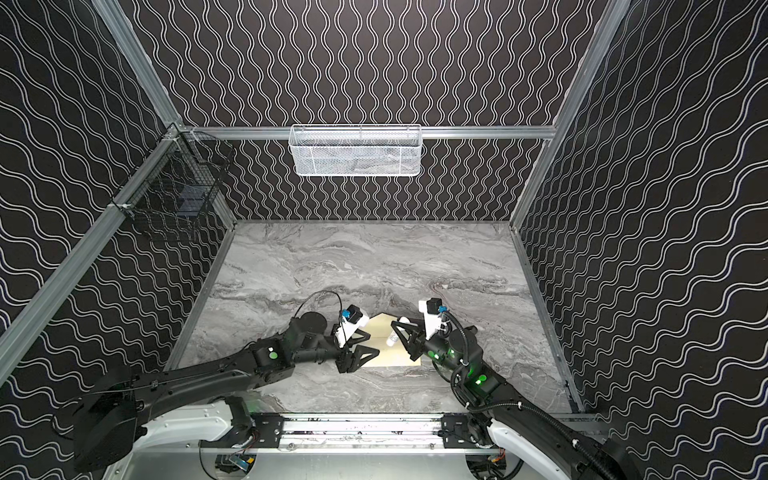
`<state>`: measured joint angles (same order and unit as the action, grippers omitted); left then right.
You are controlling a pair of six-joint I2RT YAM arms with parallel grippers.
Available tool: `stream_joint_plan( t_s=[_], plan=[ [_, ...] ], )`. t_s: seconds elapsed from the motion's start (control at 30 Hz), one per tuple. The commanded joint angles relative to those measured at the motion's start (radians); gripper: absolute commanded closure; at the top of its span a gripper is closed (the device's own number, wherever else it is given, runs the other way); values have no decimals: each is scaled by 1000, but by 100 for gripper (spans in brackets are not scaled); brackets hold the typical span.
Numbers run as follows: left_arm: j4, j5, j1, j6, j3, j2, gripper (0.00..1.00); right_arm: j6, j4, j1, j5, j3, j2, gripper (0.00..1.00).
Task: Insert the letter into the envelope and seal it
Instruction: 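Push the glue stick tip into the white cap held by the right gripper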
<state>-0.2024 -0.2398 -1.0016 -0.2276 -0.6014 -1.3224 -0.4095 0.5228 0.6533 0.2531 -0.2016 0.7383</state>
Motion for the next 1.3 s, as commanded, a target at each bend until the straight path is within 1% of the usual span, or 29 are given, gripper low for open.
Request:
stream_joint_plan(
  t_s=[0.0, 0.03, 0.1, 0.2, 0.33, 0.5, 0.7, 0.93, 1.07, 1.17, 1.23, 1.27],
  plan=[
    [-45, 48, -9, 42, -26, -25, 39, -44, 38, -1, 72, -18, 27, 100],
    [-45, 90, -9, 33, -29, -36, 40, -52, 59, -2, 77, -19, 39, 100],
    [-50, 109, -9, 47, -47, -68, 40, -54, 103, -2, 116, -32, 79, 100],
    [-60, 81, -9, 41, -84, -103, 40, -46, 91, -2, 154, -69, 123, 100],
    [-75, 65, -9, 34, -95, -129, 40, -65, 139, -2, 161, -74, 137, 100],
    [-73, 64, -9, 28, -119, -146, 47, -78, 166, -1, 189, -87, 169, 100],
    [-72, 58, -9, 24, -139, -158, 59, -94, 184, 2, 201, -91, 185, 100],
    [-73, 55, -9, 11, -149, -161, 68, -95, 181, 6, 204, -94, 198, 100],
    [-41, 69, -9, -17, -171, -146, 73, -91, 192, 6, 202, -93, 206, 100],
    [-84, 63, -9, -45, -158, -131, 74, -81, 197, 6, 178, -74, 208, 99],
    [-67, 63, -9, -43, -166, -133, 76, -82, 206, 6, 182, -71, 214, 98],
    [-51, 70, -9, -42, -174, -134, 79, -81, 207, 6, 183, -72, 217, 98]
  ],
)
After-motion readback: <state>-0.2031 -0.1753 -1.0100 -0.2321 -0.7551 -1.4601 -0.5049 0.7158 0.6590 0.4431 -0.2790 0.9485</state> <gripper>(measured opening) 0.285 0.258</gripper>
